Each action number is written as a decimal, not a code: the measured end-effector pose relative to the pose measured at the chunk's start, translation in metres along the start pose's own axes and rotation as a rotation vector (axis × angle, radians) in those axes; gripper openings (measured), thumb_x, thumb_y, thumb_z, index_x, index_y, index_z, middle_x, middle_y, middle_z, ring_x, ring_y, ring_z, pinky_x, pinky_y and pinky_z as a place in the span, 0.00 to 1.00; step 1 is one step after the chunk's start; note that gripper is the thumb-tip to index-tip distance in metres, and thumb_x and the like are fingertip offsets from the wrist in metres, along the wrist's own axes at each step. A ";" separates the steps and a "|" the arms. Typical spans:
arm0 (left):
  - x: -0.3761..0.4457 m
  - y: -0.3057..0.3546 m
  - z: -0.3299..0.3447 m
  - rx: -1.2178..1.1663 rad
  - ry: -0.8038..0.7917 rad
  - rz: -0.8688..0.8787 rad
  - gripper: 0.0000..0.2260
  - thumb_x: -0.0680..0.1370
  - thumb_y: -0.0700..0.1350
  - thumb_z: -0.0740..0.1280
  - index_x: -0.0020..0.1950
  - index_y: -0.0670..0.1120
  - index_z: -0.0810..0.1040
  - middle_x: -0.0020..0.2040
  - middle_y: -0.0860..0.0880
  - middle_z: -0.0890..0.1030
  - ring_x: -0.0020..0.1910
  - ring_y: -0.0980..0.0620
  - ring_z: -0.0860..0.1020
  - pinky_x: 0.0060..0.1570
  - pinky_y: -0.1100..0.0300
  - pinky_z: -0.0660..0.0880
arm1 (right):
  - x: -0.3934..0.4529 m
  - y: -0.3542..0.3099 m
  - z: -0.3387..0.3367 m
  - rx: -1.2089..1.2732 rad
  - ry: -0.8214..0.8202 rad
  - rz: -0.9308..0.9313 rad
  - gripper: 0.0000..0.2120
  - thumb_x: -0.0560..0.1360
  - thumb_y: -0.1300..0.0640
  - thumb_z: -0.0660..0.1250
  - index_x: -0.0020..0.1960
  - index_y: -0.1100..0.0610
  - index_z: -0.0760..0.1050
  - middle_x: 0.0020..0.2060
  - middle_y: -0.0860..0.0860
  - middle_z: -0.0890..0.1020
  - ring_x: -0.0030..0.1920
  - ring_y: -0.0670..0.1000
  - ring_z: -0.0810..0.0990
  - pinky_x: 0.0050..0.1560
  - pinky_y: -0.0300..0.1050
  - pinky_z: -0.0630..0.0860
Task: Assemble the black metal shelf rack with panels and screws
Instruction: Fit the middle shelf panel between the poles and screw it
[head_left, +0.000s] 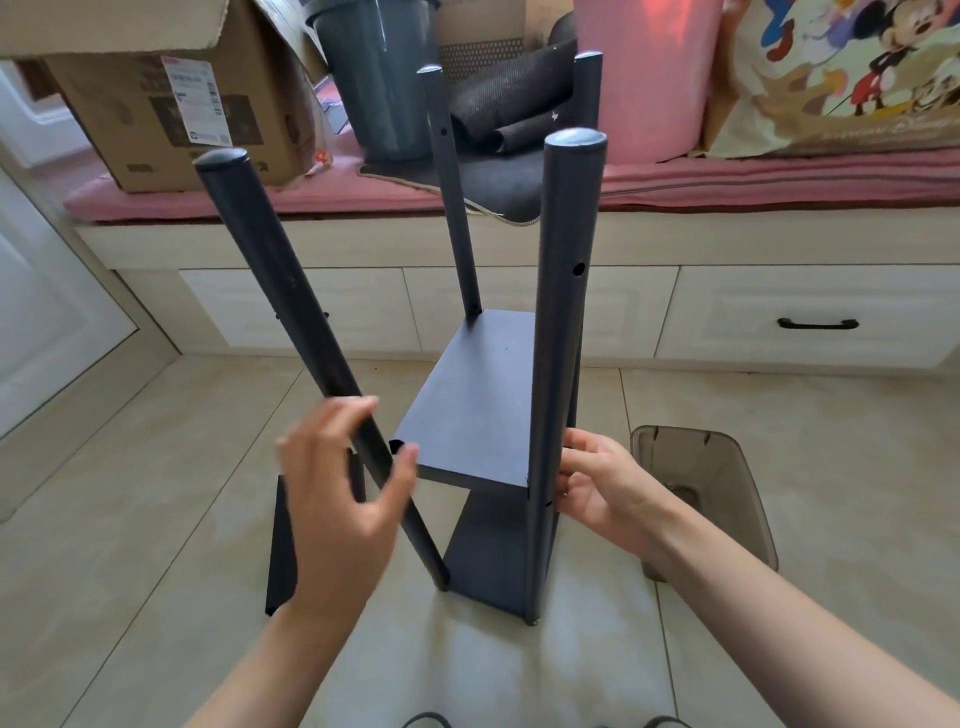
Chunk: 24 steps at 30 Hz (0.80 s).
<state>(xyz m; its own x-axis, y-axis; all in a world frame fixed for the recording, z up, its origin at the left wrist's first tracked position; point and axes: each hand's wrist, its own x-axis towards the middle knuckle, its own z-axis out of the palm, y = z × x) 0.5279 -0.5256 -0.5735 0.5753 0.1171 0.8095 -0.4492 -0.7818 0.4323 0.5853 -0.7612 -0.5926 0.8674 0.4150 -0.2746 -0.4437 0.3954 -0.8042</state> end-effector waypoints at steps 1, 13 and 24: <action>0.003 -0.002 -0.002 -0.036 0.092 -0.190 0.22 0.75 0.53 0.72 0.65 0.45 0.72 0.63 0.55 0.70 0.65 0.57 0.69 0.67 0.64 0.64 | 0.000 -0.001 0.000 -0.008 -0.001 0.004 0.15 0.78 0.66 0.66 0.64 0.67 0.74 0.45 0.57 0.85 0.34 0.49 0.83 0.36 0.41 0.79; 0.024 -0.032 0.031 -0.556 -0.597 -0.995 0.27 0.67 0.69 0.70 0.64 0.62 0.80 0.64 0.63 0.80 0.69 0.58 0.73 0.74 0.50 0.65 | -0.001 -0.007 0.002 -0.170 0.060 0.028 0.05 0.78 0.67 0.65 0.53 0.64 0.77 0.39 0.56 0.85 0.34 0.51 0.83 0.38 0.45 0.81; 0.015 -0.030 0.038 -0.578 -0.482 -0.934 0.06 0.80 0.52 0.70 0.51 0.61 0.86 0.53 0.65 0.84 0.53 0.69 0.79 0.46 0.75 0.74 | -0.003 -0.013 0.004 -0.193 -0.014 0.023 0.09 0.69 0.64 0.69 0.35 0.55 0.85 0.33 0.53 0.83 0.30 0.49 0.81 0.36 0.44 0.81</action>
<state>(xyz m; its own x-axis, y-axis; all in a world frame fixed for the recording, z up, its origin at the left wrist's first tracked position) 0.5765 -0.5238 -0.5893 0.9837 0.1553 -0.0906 0.1086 -0.1116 0.9878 0.5873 -0.7645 -0.5798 0.8536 0.4338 -0.2882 -0.4113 0.2220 -0.8840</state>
